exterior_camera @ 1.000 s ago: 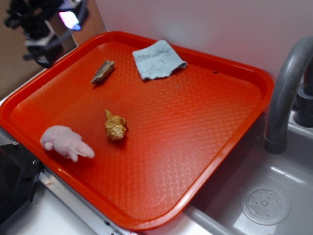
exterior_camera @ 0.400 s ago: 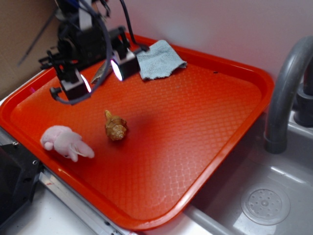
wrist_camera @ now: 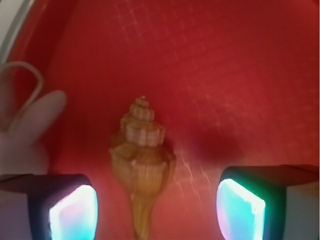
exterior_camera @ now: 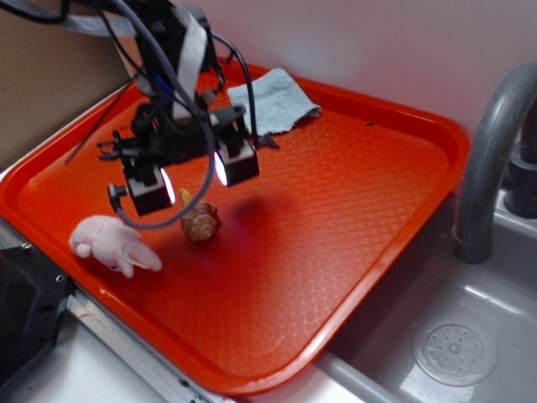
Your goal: Grab the shell.
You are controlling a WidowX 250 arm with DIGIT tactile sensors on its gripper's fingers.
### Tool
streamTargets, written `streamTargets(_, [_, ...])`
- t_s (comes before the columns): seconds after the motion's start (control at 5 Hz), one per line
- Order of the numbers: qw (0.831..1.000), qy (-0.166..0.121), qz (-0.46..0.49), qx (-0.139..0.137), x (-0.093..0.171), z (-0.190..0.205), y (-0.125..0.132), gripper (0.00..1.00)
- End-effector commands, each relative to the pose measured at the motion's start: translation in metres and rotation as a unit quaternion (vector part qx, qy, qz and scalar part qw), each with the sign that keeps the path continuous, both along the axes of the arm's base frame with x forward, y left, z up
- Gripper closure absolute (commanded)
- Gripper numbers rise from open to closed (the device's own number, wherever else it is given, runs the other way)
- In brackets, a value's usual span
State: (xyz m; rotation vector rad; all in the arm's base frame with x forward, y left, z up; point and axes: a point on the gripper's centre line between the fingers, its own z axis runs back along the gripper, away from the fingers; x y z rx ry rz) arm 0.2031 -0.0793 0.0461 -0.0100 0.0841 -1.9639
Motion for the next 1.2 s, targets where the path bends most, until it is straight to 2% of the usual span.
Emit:
streamTargets(0.0, [0.998, -0.008, -0.032, 0.056, -0.028, -0.023, -0.019, 0.0])
streamTargets(0.2, [0.997, -0.004, -0.032, 0.071, -0.035, -0.031, -0.021, 0.0])
streamTargets(0.4, [0.997, -0.004, -0.016, 0.076, -0.037, -0.035, -0.02, 1.0])
streamTargets(0.6, [0.997, -0.004, -0.011, 0.076, -0.039, -0.037, -0.021, 1.0])
streamTargets(0.8, [0.997, -0.015, 0.009, 0.079, -0.04, -0.036, -0.02, 1.0])
streamTargets(1.0, [0.996, -0.03, 0.061, 0.062, -0.038, -0.024, -0.015, 1.0])
